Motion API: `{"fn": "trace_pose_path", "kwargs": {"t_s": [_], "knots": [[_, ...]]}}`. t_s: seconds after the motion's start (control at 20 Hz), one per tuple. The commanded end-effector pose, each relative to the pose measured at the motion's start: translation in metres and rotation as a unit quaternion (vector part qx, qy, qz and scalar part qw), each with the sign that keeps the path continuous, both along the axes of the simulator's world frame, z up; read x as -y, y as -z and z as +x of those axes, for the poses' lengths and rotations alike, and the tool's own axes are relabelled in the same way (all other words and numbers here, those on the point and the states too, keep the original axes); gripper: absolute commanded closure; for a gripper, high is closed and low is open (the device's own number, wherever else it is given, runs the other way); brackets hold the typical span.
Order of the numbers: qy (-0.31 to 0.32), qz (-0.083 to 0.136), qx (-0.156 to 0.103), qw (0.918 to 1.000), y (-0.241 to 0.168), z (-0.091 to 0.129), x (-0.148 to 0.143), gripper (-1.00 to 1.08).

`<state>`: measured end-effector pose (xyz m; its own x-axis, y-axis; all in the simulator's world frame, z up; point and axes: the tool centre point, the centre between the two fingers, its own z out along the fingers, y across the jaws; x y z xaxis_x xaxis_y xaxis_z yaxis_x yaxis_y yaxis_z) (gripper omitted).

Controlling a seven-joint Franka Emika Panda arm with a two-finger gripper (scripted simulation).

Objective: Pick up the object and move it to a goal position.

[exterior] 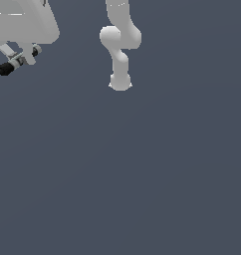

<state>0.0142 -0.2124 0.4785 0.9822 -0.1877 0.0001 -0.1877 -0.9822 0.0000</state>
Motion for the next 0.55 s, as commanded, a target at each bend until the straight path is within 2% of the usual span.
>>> {"fn": "trace_pose_path", "kwargs": {"t_s": [0.0,0.5], "knots": [[0.000,0.000,0.000,1.0000,-0.0056,0.0008,0.0031,1.08],[0.000,0.000,0.000,1.0000,-0.0128,0.0023,0.0073,1.08]]}}
